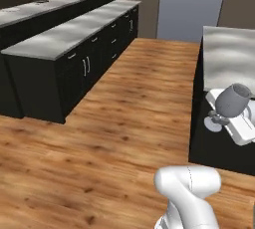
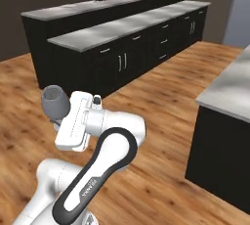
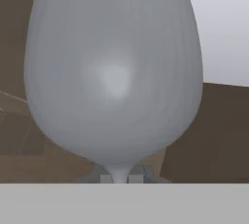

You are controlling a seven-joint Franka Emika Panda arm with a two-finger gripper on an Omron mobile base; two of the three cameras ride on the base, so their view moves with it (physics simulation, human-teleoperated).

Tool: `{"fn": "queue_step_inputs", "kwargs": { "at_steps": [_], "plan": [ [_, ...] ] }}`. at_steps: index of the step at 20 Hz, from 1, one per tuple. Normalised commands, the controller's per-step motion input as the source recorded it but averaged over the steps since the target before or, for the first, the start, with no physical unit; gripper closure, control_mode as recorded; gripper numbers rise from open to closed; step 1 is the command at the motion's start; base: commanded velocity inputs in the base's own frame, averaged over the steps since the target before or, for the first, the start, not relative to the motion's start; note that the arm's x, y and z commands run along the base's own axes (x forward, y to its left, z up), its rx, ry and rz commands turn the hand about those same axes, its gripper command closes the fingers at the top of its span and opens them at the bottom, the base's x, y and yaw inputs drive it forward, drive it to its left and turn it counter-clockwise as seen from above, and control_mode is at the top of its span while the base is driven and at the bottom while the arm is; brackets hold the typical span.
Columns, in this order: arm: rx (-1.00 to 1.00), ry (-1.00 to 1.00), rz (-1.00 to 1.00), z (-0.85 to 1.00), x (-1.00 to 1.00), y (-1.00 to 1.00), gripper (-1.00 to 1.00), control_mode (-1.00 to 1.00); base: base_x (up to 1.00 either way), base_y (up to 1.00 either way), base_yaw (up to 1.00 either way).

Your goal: Retrieve the wine glasses from the counter and place one next to each plate.

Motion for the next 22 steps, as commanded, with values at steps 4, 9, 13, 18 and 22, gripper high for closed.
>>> {"fn": "queue_step_inputs", "kwargs": {
  "at_steps": [4, 9, 13, 18, 22],
  "plan": [
    [0.00, 0.00, 0.00, 0.00, 0.00, 0.00, 1.00, 1.00, 0.56, 1.00, -0.36],
    [0.00, 0.00, 0.00, 0.00, 0.00, 0.00, 1.00, 1.00, 0.61, 1.00, -0.45],
    [0.00, 0.00, 0.00, 0.00, 0.00, 0.00, 1.00, 1.00, 0.57, 1.00, -0.47],
    [0.00, 0.00, 0.00, 0.00, 0.00, 0.00, 1.00, 1.00, 0.52, 1.00, -0.43],
    [0.00, 0.00, 0.00, 0.00, 0.00, 0.00, 1.00, 1.00, 0.38, 1.00, -0.44]
  ]
}}
